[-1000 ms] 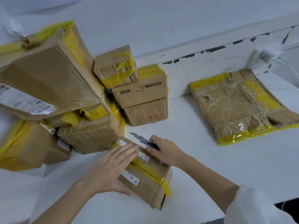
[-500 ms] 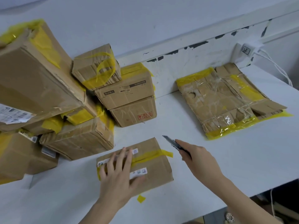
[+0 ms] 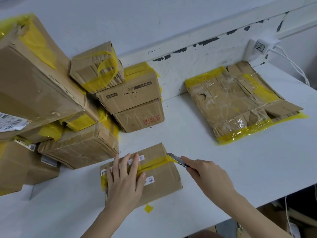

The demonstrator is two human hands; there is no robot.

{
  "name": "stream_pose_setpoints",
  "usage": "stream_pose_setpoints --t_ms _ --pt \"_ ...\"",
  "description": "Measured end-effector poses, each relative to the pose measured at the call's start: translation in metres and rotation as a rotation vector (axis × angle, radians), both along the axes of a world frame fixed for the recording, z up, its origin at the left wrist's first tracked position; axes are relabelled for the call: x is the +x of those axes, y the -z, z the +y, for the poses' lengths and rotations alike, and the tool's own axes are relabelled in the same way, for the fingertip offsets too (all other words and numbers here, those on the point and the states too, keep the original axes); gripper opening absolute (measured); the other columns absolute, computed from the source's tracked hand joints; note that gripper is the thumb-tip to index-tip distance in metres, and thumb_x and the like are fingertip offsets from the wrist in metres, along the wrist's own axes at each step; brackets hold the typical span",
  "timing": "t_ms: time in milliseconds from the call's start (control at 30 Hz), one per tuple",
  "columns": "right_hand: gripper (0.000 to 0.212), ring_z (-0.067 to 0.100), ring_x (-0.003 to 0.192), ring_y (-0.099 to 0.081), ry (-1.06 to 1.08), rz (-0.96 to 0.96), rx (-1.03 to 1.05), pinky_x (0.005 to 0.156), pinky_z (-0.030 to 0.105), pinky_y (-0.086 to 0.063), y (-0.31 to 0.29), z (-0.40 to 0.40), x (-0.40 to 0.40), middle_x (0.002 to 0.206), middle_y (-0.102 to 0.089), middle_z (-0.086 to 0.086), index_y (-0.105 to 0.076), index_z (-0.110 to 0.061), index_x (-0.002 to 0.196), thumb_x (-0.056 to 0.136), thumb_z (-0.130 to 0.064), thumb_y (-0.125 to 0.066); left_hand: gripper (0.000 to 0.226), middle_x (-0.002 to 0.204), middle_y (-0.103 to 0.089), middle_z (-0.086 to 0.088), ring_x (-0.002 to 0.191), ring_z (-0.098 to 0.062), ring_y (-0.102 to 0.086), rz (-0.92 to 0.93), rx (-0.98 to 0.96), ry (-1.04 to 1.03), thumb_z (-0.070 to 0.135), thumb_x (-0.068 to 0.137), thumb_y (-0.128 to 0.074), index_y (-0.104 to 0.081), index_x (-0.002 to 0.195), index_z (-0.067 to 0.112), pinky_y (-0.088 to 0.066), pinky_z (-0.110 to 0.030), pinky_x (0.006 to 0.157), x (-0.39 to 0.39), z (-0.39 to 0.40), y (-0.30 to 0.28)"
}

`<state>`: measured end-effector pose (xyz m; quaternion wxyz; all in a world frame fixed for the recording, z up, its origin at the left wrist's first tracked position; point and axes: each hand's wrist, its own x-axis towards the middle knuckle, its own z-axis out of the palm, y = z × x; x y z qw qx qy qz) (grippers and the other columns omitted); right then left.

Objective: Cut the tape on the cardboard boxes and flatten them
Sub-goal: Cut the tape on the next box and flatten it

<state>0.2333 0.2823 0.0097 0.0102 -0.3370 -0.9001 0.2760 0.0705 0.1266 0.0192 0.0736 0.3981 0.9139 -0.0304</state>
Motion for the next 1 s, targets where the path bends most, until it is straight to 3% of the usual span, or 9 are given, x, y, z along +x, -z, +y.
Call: stream_pose_setpoints --t_ms 133,500,667,733,833,900,1000 --pt "0.036 0.021 0.077 -0.052 -0.040 -0.053 0.074 0.058 0.028 -0.036 -0.001 -0.001 0.001 0.084 -0.045 -0.008 -0.029 -0.048 0.136 0.102 -0.034 -0.028 0.085 0.131 -0.052 -0.015 0.126 -0.049 -0.041 -0.013 0.021 -0.025 0.057 0.093 0.005 -0.053 0.133 0.010 -0.038 -0.066 0.090 0.001 0.001 0.002" --pt "0.040 0.018 0.074 -0.045 -0.055 -0.096 0.096 0.058 0.027 -0.033 0.004 -0.009 0.026 0.085 -0.042 -0.010 -0.022 -0.051 0.139 0.102 -0.036 -0.028 0.084 0.131 -0.052 -0.016 0.123 -0.050 -0.043 -0.015 0.032 -0.019 0.056 0.093 0.005 -0.054 0.132 0.010 -0.040 -0.065 0.087 0.002 0.002 0.004" --pt "0.040 0.017 0.073 -0.043 -0.102 -0.115 0.144 0.049 0.023 -0.025 0.007 -0.017 0.036 0.085 -0.039 -0.012 -0.020 -0.052 0.139 0.102 -0.038 -0.026 0.086 0.132 -0.051 -0.016 0.125 -0.049 -0.041 -0.006 0.032 -0.007 0.058 0.092 0.005 -0.053 0.133 0.010 -0.039 -0.064 0.088 -0.001 0.001 0.009" --pt "0.039 0.016 0.074 -0.044 -0.088 -0.088 0.110 0.051 0.022 -0.028 0.009 -0.015 0.038 0.084 -0.042 -0.013 -0.024 -0.053 0.137 0.101 -0.037 -0.029 0.087 0.137 -0.047 -0.013 0.130 -0.047 -0.035 0.001 0.032 0.010 0.060 0.089 0.008 -0.048 0.137 0.014 -0.035 -0.063 0.094 -0.003 -0.001 0.012" --pt "0.036 0.006 0.068 -0.048 0.056 0.089 -0.126 0.058 0.023 -0.038 0.015 -0.013 0.047 0.075 -0.052 -0.016 -0.041 -0.050 0.130 0.098 -0.033 -0.040 0.086 0.141 -0.042 -0.009 0.134 -0.043 -0.031 0.003 0.023 0.012 0.061 0.087 0.008 -0.043 0.141 0.017 -0.031 -0.061 0.098 -0.005 -0.002 0.011" --pt "0.035 0.007 0.059 -0.046 0.219 0.180 -0.210 0.054 0.023 -0.036 0.029 -0.008 0.052 0.065 -0.051 -0.012 -0.049 -0.040 0.128 0.096 -0.026 -0.046 0.080 0.135 -0.049 -0.010 0.128 -0.044 -0.040 0.002 0.001 0.015 0.057 0.091 0.001 -0.050 0.136 0.015 -0.037 -0.061 0.093 -0.003 0.000 0.006" --pt "0.038 0.015 0.068 -0.047 0.222 0.016 -0.179 0.058 0.026 -0.034 0.052 -0.003 0.039 0.075 -0.051 -0.004 -0.042 -0.028 0.133 0.096 -0.018 -0.043 0.072 0.121 -0.060 -0.012 0.112 -0.044 -0.056 0.069 -0.055 0.031 0.050 0.095 -0.007 -0.061 0.124 0.011 -0.048 -0.058 0.076 -0.001 0.003 -0.005"
